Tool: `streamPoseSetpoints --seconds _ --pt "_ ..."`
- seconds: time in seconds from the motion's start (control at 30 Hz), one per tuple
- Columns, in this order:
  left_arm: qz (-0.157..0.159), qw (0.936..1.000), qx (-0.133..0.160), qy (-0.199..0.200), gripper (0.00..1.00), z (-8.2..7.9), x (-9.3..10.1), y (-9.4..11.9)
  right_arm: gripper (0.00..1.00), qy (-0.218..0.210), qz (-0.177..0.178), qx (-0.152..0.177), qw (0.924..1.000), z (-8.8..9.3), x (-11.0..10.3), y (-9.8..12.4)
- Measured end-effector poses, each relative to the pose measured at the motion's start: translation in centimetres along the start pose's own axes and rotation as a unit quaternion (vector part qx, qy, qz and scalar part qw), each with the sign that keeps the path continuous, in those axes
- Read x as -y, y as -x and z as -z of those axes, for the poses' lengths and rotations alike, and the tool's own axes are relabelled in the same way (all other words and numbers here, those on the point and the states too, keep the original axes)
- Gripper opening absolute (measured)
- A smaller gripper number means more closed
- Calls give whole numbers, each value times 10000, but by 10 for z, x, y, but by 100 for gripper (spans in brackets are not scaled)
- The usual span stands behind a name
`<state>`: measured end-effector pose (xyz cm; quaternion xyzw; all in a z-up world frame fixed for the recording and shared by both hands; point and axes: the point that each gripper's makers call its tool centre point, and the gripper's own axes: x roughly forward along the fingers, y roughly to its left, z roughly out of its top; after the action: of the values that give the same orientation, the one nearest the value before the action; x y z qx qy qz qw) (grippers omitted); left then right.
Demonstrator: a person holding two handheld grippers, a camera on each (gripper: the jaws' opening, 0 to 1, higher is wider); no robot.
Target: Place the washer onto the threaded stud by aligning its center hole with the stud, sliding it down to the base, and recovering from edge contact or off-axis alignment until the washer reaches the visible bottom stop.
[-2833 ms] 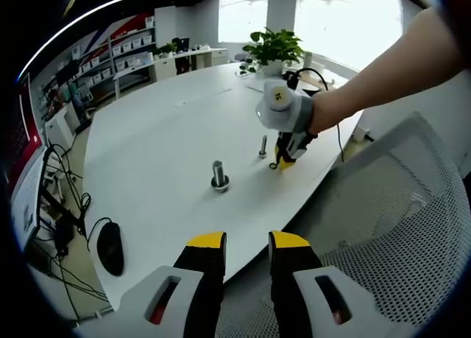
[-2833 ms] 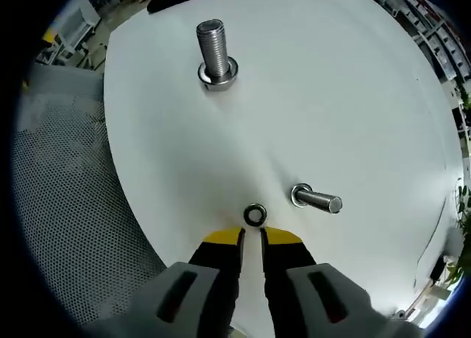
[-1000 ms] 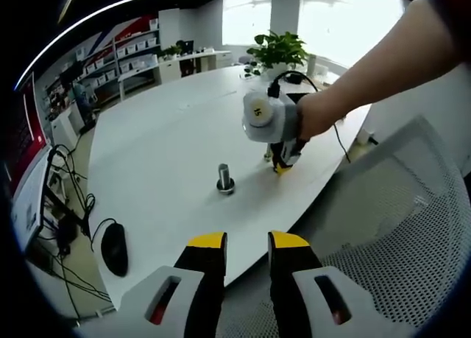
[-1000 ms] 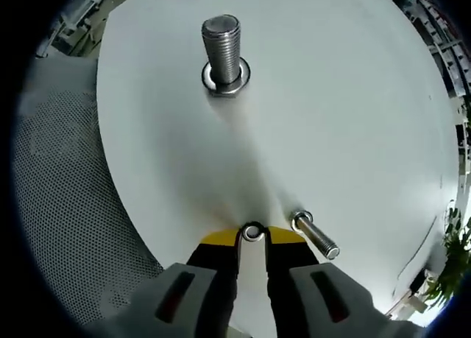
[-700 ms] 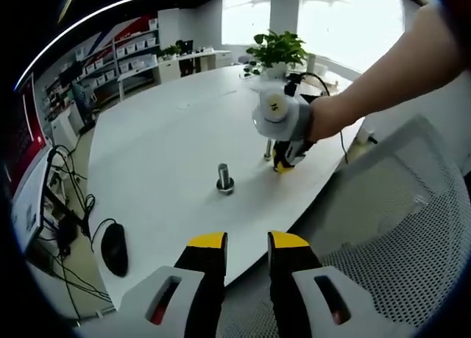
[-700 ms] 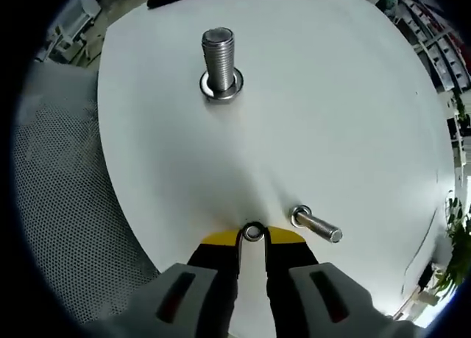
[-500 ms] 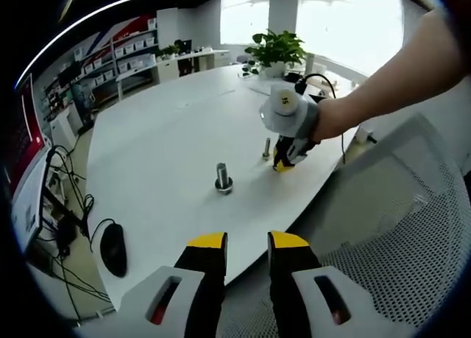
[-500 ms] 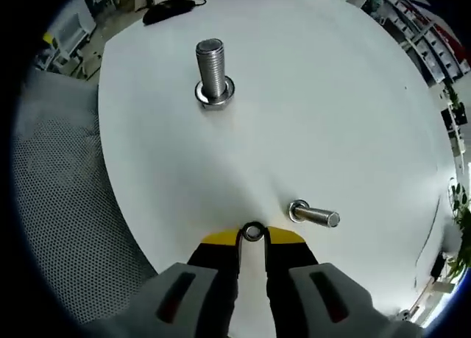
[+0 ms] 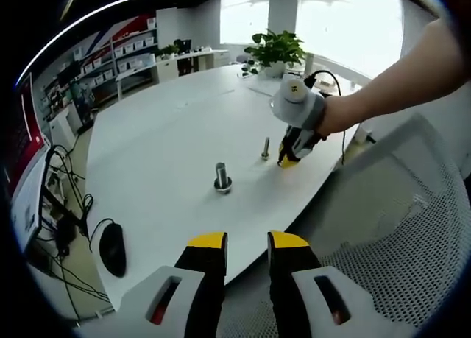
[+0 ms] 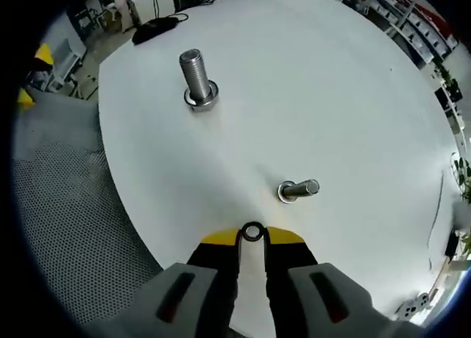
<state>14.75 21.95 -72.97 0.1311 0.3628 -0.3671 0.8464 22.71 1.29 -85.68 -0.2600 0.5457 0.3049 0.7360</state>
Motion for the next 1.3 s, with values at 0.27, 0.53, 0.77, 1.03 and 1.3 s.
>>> streamPoseSetpoints --seconds 0.27,0.53,0.77,1.03,1.3 --pt "12 10000 50 -22 19 -2 0 1 15 -28 134 222 9997 -7 9 18" --pt "6 10000 78 -53 19 -3 1 2 15 72 286 437 9986 -21 22 32" --pt "21 10000 77 -58 19 -3 1 1 15 339 385 591 9969 -33 19 41" --pt "35 9999 93 -63 19 -4 1 1 15 651 627 758 9930 -36 24 48" --pt "31 9999 91 -59 18 -3 1 1 15 731 758 1006 9893 -50 30 54"
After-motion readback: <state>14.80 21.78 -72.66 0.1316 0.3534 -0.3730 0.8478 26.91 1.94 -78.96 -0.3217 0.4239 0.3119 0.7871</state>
